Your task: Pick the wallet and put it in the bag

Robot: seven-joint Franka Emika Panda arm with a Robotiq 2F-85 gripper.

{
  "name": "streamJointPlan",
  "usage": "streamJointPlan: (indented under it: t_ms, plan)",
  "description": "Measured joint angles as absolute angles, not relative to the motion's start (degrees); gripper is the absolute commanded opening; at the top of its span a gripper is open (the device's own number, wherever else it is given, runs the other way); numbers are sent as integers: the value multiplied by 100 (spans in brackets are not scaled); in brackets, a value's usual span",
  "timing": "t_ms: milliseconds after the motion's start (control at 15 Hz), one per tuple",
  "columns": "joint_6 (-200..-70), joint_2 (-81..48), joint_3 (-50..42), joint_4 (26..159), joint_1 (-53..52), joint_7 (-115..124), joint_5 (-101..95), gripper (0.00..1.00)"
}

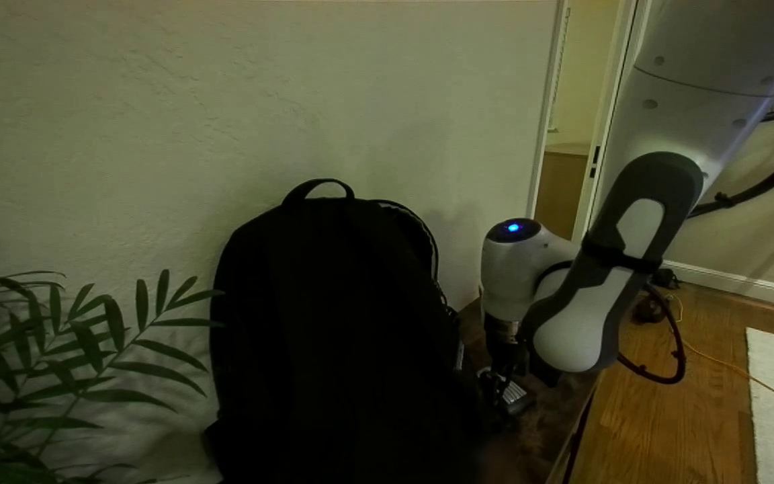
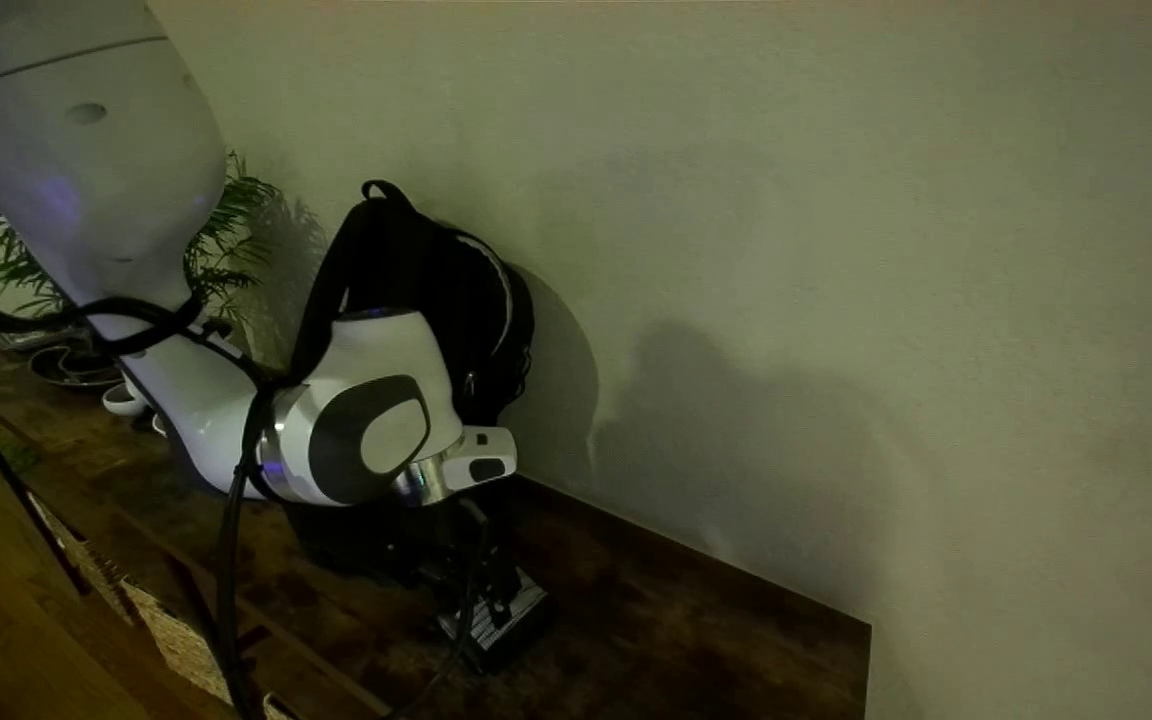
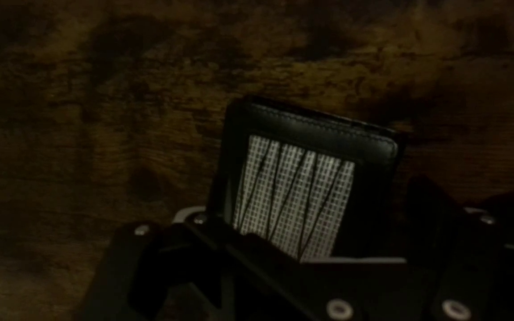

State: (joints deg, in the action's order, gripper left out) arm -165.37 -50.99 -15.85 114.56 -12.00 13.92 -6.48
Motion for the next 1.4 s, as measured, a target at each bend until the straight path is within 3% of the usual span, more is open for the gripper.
streamJointPlan:
  t_ms: [67,133,800,1400]
  plan:
    - [-16537,-5144,-1593,11419,-1207,1392,-648,71]
    - [-16537,-5189,-1599,11386,-1215,1392,-648,69]
    - [-16537,-5286,-1684,11289,-1373,1395,-648,5]
    - [-16479,-5110,-1573,11357,-1313,1164,-648,4]
